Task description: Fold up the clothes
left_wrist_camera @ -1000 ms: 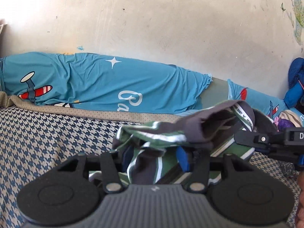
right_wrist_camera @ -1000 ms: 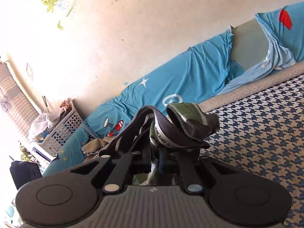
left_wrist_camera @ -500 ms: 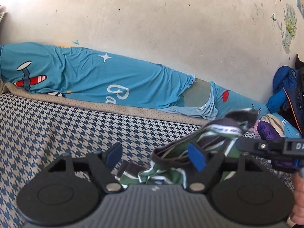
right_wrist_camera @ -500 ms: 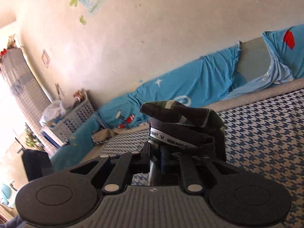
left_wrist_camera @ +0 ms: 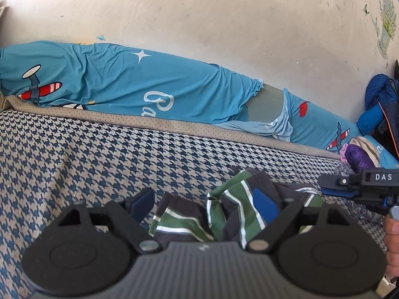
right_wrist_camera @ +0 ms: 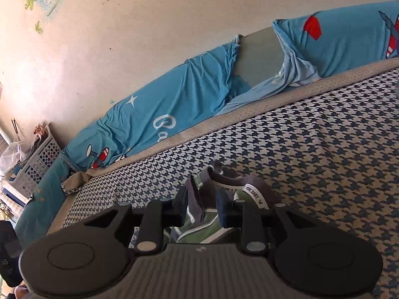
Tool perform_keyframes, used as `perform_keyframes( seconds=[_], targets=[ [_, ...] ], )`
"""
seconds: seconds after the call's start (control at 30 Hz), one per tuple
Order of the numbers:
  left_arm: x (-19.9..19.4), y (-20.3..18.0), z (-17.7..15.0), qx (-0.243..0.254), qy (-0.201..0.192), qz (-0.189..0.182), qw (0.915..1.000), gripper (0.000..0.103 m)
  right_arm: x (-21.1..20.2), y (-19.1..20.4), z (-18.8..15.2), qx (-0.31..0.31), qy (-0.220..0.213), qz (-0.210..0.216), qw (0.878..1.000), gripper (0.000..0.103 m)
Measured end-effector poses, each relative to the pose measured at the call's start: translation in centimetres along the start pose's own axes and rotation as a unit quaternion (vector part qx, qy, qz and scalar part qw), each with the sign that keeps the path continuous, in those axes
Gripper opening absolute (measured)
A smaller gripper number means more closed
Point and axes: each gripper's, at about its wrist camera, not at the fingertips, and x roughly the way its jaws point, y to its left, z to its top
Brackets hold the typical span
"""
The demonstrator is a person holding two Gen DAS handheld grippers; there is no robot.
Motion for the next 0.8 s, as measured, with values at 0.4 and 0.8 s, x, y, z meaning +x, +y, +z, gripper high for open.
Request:
perform_keyframes(
  seconds=[0.4, 0.8],
  targets=[
    [1.7, -0.7, -1.5, 0.009, 0.037, -0.014, 0.9992, 0.089, 0.7, -2.0, 0.3, 0.034, -0.015, -0.03, 0.999, 0.052],
    [2.9, -1.9, -3.6, 0.03, 0.073, -0.036, 0.9962, 0.091, 4.3, 2.9, -1.6, -0.085, 0.0, -0.001, 0.996, 0.052]
  ],
)
